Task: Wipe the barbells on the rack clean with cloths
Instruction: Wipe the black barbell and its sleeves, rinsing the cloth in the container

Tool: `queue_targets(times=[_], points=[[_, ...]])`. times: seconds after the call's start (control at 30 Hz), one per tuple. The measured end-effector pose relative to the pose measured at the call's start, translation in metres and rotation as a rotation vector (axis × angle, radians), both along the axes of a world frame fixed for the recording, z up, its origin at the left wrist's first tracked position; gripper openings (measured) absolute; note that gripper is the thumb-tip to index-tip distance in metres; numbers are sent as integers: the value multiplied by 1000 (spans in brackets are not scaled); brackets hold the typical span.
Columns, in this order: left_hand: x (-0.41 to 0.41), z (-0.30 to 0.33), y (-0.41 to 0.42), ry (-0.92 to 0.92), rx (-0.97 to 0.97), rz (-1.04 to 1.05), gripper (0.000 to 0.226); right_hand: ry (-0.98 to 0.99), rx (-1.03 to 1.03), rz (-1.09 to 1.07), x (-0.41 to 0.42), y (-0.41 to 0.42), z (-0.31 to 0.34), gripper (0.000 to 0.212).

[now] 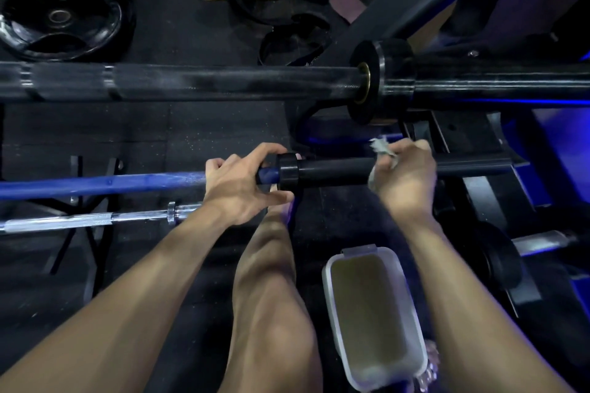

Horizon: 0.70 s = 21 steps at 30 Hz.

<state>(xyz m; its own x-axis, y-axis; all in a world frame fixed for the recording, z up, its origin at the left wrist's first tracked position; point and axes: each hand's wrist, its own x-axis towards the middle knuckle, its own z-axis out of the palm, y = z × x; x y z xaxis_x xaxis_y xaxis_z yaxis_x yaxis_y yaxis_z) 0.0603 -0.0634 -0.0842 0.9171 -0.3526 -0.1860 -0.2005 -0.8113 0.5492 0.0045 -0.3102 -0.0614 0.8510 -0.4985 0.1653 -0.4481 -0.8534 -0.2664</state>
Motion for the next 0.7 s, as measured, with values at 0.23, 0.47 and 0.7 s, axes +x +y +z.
queue_targets(times=[0.23, 0.47, 0.7], points=[[-3, -3, -3, -53, 40, 23, 77, -332, 115, 489, -5, 80, -24, 23], [-2, -5, -5, -84, 115, 25, 81, -162, 166, 65, -7, -19, 0, 22], [-3, -5, 0, -68, 130, -47, 88, -418, 1076, -153, 9, 6, 16, 22]])
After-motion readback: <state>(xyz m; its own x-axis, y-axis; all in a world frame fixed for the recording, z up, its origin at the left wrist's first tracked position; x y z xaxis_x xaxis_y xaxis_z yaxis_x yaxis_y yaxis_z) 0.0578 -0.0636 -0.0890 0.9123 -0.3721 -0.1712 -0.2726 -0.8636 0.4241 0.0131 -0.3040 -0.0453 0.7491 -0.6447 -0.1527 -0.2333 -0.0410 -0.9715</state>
